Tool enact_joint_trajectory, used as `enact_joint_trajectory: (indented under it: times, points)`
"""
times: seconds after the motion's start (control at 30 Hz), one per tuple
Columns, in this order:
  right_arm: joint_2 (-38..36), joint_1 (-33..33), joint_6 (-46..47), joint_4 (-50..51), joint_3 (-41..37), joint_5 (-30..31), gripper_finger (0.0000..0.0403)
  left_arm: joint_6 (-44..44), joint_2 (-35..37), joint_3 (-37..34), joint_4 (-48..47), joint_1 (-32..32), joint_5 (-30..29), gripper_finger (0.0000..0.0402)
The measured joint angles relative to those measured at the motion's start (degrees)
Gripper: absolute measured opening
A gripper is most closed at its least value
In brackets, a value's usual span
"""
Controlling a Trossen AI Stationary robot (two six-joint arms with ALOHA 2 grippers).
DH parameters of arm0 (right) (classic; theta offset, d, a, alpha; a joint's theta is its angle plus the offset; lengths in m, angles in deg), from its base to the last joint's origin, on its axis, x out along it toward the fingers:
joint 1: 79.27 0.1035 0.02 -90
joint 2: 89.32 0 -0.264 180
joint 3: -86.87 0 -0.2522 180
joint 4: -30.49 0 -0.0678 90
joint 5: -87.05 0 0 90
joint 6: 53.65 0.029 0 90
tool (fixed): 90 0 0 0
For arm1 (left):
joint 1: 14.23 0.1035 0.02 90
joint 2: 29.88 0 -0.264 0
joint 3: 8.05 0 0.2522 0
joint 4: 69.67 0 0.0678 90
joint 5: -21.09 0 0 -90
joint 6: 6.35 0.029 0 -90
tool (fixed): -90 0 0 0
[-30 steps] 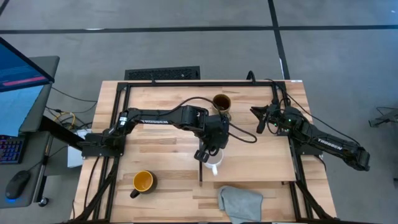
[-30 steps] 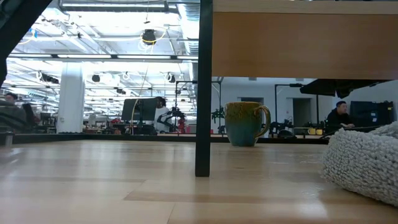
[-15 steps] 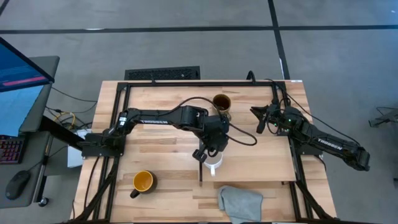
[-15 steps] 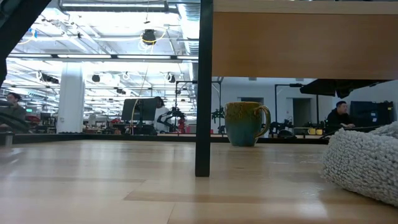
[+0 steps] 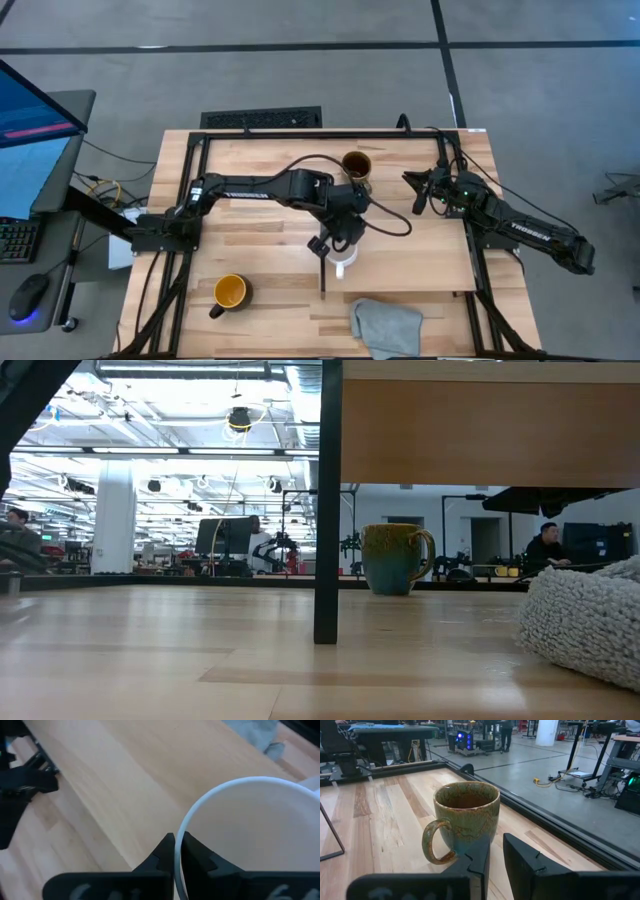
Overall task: Stack small to large cups/mugs on shelf
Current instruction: Put the white mug on the shelf
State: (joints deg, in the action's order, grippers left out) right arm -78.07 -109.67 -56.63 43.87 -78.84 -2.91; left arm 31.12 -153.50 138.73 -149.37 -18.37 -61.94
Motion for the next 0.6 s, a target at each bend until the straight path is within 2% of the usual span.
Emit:
enact_joint_trajectory:
  times: [0.6]
  points:
    - [0.0, 0.0, 0.0, 0.0, 0.0, 0.0, 0.0076, 4.0, -0.2, -0.1, 2.9, 3.6, 1.8, 0.0002]
